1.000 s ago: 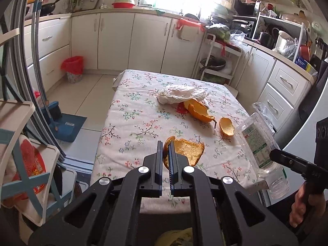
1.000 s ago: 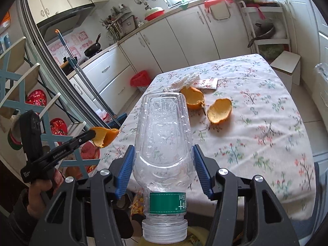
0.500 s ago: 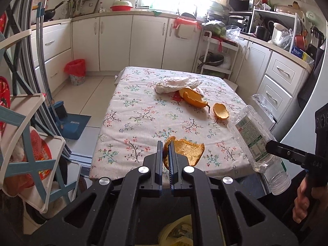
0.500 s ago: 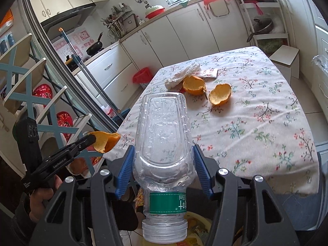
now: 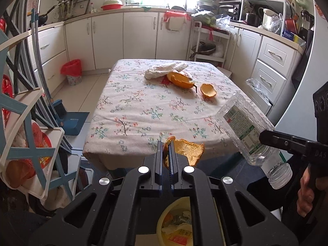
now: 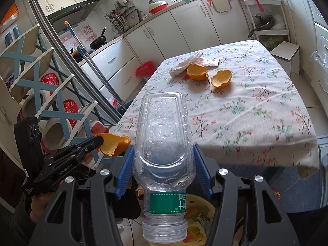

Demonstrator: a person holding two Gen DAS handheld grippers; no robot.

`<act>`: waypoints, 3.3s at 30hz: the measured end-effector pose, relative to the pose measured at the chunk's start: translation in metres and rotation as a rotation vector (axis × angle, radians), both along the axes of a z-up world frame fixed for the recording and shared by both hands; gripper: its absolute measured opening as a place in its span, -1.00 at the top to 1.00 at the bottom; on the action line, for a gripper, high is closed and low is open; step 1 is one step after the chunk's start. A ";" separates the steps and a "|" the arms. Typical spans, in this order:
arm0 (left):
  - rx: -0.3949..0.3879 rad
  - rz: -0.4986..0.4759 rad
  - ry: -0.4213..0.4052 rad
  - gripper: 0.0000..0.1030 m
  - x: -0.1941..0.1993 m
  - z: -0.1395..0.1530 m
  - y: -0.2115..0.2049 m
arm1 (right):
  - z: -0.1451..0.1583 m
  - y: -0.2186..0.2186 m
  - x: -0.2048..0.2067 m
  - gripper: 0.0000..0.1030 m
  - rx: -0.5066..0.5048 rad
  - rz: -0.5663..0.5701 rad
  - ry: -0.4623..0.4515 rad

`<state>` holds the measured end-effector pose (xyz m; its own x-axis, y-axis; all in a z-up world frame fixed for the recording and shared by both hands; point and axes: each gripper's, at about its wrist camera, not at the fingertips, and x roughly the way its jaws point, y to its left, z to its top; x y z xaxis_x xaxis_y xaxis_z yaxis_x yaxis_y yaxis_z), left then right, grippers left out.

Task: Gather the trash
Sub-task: 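Carry the peel and bottle over the yellow basin with both tools, then open both tools to drop the bottle and peel into the basin, then move both tools back over the table toward the white bag and peels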

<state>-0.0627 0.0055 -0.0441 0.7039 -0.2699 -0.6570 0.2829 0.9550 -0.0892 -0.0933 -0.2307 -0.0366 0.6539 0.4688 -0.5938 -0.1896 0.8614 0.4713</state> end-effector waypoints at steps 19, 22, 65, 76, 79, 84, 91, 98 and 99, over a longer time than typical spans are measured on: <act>0.096 -0.141 0.194 0.90 -0.043 -0.050 -0.036 | -0.047 0.022 -0.033 -0.09 -0.064 0.058 0.232; 0.118 -0.158 0.233 0.91 -0.045 -0.059 -0.040 | -0.055 0.026 -0.034 -0.09 -0.079 0.060 0.274; 0.112 -0.025 0.191 -0.53 -0.032 -0.054 -0.028 | -0.060 0.030 -0.031 -0.26 -0.101 0.034 0.273; 0.050 0.037 0.149 -0.54 -0.023 -0.038 -0.016 | -0.043 0.028 -0.034 -0.26 -0.129 0.002 0.171; 0.061 0.030 0.122 -0.55 -0.016 -0.029 -0.018 | -0.037 0.029 -0.032 -0.26 -0.143 -0.003 0.146; 0.085 0.034 0.057 -0.55 0.006 -0.006 -0.016 | -0.022 0.029 -0.022 -0.26 -0.171 -0.011 0.091; 0.144 0.027 0.000 -0.56 0.052 0.016 -0.017 | -0.002 0.024 0.007 -0.26 -0.215 -0.011 0.024; 0.198 0.010 -0.017 -0.56 0.105 0.018 -0.026 | 0.015 0.009 0.052 -0.26 -0.271 -0.032 -0.030; 0.198 0.011 -0.010 -0.56 0.114 0.016 -0.027 | 0.016 0.007 0.059 -0.26 -0.275 -0.035 -0.033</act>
